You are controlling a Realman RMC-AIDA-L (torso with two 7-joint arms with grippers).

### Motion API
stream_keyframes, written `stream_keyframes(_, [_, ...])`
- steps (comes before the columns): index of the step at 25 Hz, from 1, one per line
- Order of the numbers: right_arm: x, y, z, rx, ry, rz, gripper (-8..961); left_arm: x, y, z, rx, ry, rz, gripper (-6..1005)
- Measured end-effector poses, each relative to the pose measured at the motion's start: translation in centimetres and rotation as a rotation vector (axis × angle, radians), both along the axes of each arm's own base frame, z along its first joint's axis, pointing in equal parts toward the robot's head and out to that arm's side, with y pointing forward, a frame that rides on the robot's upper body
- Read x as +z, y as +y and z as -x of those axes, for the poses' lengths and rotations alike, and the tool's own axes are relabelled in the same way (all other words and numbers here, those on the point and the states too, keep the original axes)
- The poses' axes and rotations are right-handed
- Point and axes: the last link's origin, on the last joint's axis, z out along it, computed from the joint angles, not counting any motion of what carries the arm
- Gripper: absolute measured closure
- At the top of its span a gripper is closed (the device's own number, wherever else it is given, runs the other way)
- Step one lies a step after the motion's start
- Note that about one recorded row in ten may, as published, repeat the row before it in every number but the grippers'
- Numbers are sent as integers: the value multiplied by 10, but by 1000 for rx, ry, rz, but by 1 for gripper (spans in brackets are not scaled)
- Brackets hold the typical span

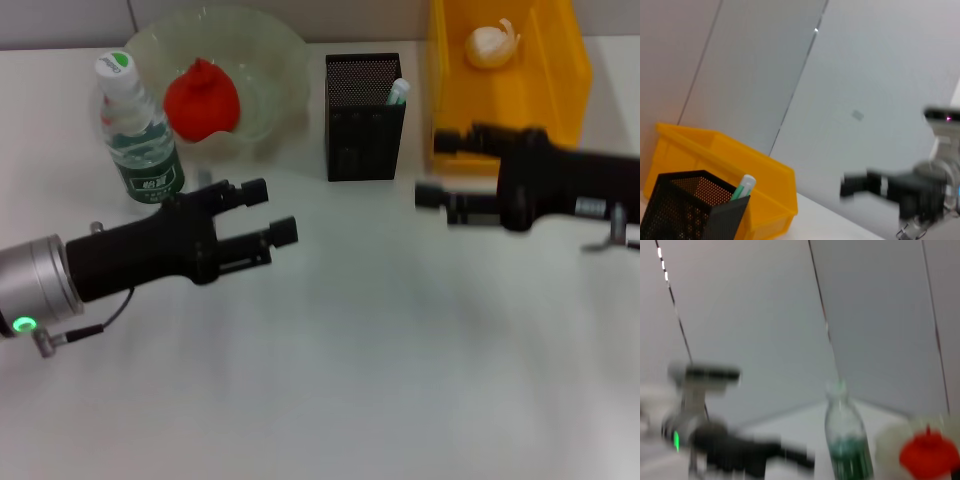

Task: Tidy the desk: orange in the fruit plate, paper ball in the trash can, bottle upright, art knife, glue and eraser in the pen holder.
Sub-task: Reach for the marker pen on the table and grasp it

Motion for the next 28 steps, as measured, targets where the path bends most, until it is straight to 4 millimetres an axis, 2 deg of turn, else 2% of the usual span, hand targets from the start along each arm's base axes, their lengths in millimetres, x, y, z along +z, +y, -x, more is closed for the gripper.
stream_keyframes(2, [-17,-11,-18,33,-95,7,258,5,4,-1,26,-10,21,215])
stream_keyframes(7, [-30,-22,-29,73,-126,-8,158,25,18,-14,132,-5,171,215])
stream_keyframes(8, [-30,-22,-29,73,-126,-8,158,25,18,-14,132,-5,171,215])
stream_keyframes(9, [-31,-23,-31,79,-130,-16,158,38,28,-26,223,49,278,215])
stream_keyframes(12, [-31,-24,-37,91,-155,-54,159,49,37,-36,317,126,340,214])
stream_keyframes(19, [-33,-23,-39,107,-176,-78,160,76,62,-62,522,323,373,214])
stream_keyframes(23, [-33,-21,-38,116,-180,-86,161,79,69,-72,559,385,398,214])
stream_keyframes(28, [-34,-17,-39,124,-196,-103,162,74,80,-87,617,547,424,215])
